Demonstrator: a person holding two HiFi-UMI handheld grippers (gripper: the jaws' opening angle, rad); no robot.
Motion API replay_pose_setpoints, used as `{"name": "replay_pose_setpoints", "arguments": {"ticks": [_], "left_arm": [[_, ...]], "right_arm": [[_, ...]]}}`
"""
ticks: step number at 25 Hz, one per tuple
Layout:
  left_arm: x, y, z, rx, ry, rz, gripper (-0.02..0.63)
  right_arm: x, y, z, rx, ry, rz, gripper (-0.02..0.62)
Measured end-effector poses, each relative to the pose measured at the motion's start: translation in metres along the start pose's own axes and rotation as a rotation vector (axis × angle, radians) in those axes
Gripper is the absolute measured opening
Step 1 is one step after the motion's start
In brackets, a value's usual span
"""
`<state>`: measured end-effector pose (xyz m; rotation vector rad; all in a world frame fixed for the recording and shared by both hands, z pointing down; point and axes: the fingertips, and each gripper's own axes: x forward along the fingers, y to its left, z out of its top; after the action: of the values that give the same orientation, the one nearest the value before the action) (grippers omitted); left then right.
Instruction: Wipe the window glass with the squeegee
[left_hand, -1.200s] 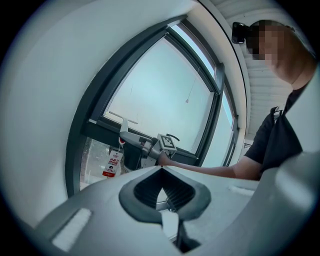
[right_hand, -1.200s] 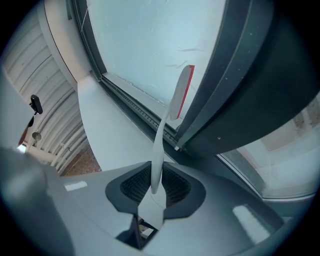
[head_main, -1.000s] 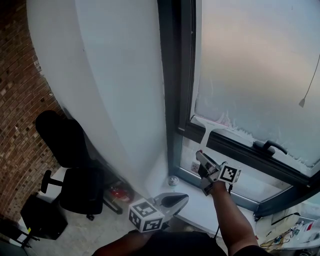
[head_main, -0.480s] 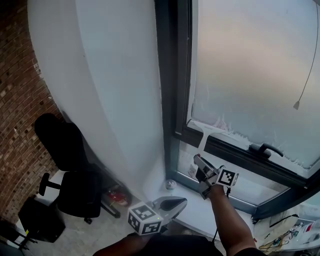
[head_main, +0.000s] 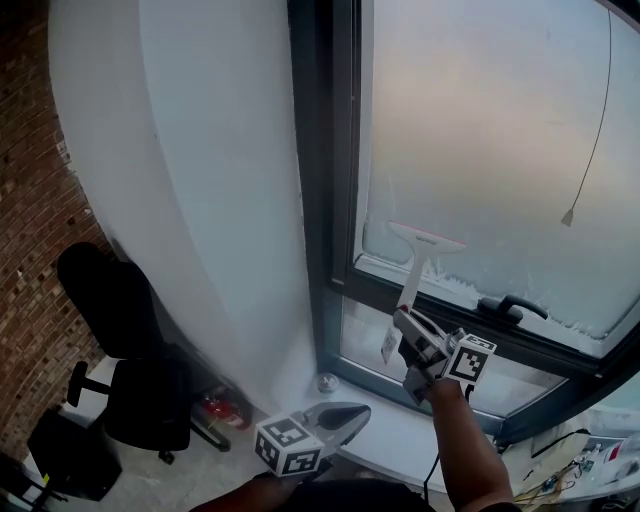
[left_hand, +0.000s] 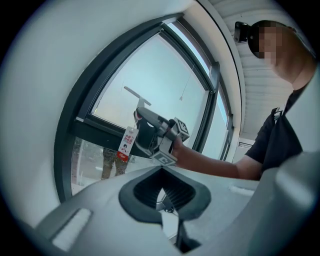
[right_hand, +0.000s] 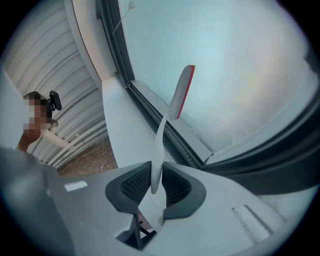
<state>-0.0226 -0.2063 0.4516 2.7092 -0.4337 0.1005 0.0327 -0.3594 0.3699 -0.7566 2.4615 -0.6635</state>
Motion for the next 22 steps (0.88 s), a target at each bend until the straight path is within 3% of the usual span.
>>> {"name": "replay_pose_setpoints", "arguments": {"ticks": [13,22], "left_arm": [[0.015,-0.006,0.006,0.011,-0.002,-0.033,0.000],[0.018,-0.004,0.010,0.029,-0.015,-0.016,0.000]], "right_arm": [[0.006,0.078,0.132,-0.264,-0.045,0.046,0.089],[0.007,0.092,0.208,-0.391,-0.041,0.067,0.089]]}}
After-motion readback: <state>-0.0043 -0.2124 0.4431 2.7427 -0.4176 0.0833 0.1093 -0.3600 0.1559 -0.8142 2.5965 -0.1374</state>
